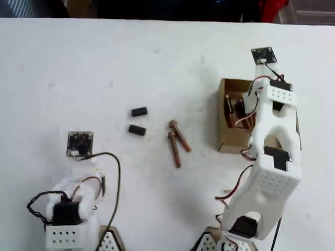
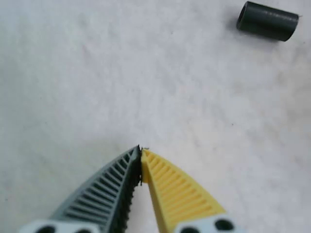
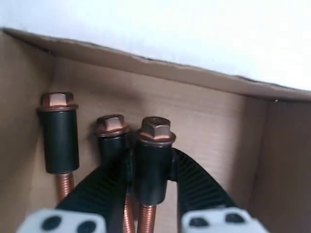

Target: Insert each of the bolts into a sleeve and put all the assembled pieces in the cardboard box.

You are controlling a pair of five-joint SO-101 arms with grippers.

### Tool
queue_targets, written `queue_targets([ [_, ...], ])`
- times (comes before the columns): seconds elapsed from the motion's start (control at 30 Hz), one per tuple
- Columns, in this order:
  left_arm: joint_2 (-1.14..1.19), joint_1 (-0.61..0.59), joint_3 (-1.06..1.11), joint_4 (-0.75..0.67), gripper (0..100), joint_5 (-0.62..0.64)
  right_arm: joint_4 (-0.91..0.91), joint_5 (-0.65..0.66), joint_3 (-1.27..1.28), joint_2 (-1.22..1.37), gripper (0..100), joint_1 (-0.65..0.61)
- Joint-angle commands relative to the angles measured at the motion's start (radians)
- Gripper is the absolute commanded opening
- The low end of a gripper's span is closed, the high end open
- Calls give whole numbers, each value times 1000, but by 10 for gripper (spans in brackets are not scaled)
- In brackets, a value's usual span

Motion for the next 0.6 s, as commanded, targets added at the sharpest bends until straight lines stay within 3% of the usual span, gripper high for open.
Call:
queue_targets([
  [0.0, -7, -7, -2, 3, 23, -5, 33, 14, -49, -18, 19, -18],
  [0.27, -7, -7, -2, 3, 23, -5, 136, 12, -55, -36, 177, -101],
  [0.57, -7, -7, -2, 3, 23, -5, 191, 6, -49, -223, 181, -113],
])
